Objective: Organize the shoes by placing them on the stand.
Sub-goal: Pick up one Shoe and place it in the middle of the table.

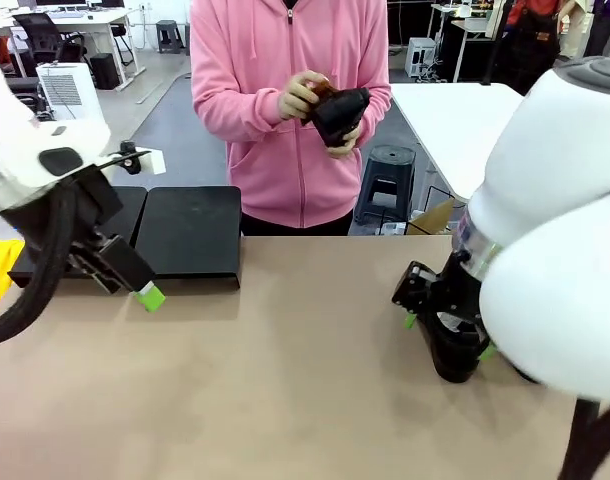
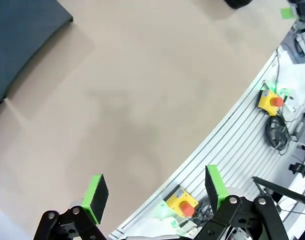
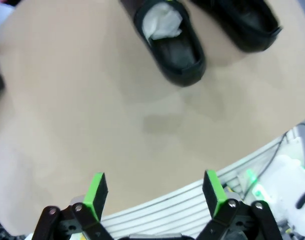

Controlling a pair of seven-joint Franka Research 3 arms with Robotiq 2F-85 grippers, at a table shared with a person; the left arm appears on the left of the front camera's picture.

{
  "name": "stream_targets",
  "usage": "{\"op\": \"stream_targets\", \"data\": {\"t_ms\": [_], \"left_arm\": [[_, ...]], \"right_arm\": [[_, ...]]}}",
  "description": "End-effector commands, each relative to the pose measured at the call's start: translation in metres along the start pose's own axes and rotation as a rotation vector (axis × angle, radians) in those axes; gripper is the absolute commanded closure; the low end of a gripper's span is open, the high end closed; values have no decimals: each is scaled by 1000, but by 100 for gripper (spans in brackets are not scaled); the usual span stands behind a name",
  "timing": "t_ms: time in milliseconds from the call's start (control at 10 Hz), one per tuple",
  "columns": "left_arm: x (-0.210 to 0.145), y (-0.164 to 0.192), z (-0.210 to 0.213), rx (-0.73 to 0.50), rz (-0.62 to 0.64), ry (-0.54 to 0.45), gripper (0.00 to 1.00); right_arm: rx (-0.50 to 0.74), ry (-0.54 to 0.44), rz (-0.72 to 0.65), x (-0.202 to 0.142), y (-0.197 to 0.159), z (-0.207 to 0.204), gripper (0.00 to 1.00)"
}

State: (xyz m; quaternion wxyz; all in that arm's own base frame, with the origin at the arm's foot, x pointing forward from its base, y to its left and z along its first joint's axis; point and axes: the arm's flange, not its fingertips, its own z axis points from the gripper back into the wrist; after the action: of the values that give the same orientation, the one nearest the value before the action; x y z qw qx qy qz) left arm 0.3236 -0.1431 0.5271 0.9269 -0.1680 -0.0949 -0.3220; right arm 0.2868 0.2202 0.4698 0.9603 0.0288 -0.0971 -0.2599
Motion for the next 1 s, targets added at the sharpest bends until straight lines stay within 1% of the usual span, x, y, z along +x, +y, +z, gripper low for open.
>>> {"op": "stream_targets", "data": {"t_ms": [0, 100, 200, 300, 400, 500, 700, 800, 900], "left_arm": [[11, 6, -7, 1, -6, 12, 0], [11, 6, -7, 1, -6, 12, 0], [11, 6, -7, 1, -6, 12, 0], [11, 6, -7, 1, -6, 12, 0], [11, 6, -7, 1, -6, 12, 0], [11, 6, -7, 1, -6, 12, 0], [11, 6, -7, 1, -6, 12, 0], [11, 6, -7, 1, -6, 12, 0], [11, 6, -7, 1, -6, 12, 0]], "right_arm": [[-97, 90, 18, 53, 6, -4, 0], [-107, 141, 70, 74, 5, -14, 0], [-134, 153, 138, 88, 9, -26, 0], [-169, 125, 215, 93, 13, -39, 0], [-183, 121, 257, 93, 16, -54, 0], [-144, 130, 321, 93, 16, -63, 0], [-62, 126, 356, 95, 17, -77, 0], [-27, 114, 345, 96, 19, -83, 0], [-21, 92, 318, 96, 22, -88, 0]]}}
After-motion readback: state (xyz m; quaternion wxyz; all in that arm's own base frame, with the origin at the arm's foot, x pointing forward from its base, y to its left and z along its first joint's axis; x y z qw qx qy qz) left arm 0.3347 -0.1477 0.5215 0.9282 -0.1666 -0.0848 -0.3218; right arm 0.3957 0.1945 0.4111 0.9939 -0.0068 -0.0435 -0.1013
